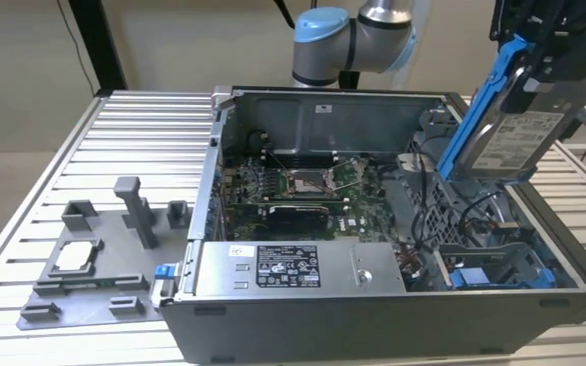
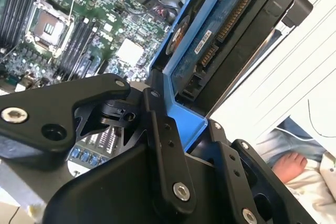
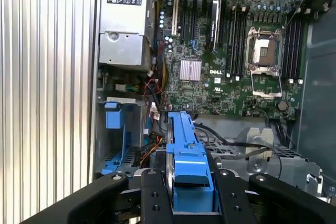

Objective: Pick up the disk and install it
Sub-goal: 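Pick up the disk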

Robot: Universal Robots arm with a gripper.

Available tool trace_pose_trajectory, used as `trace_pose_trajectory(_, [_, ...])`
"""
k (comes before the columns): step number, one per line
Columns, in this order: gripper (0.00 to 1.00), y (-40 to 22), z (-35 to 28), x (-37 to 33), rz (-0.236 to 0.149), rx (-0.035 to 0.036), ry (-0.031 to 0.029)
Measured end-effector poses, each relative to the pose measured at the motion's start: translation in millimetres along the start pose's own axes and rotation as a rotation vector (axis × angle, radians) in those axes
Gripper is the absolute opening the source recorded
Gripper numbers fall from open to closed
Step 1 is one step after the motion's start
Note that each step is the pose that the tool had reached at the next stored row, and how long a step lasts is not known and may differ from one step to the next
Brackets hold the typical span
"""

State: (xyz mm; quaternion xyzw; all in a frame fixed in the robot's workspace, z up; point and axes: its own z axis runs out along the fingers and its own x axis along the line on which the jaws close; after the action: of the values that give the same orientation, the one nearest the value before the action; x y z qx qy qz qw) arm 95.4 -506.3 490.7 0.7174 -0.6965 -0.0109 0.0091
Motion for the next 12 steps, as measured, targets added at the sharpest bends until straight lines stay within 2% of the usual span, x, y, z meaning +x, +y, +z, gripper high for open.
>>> trace_pose_trajectory(6, [0.00,0.4,-5.6,6.4,0.000,-0.0032,-0.0155])
trace_pose_trajectory(10, [0.00,0.5,-6.4,9.0,0.000,-0.0032,-0.0208])
trace_pose_trajectory(12, [0.00,0.5,-6.6,12.9,0.002,-0.0039,-0.0217])
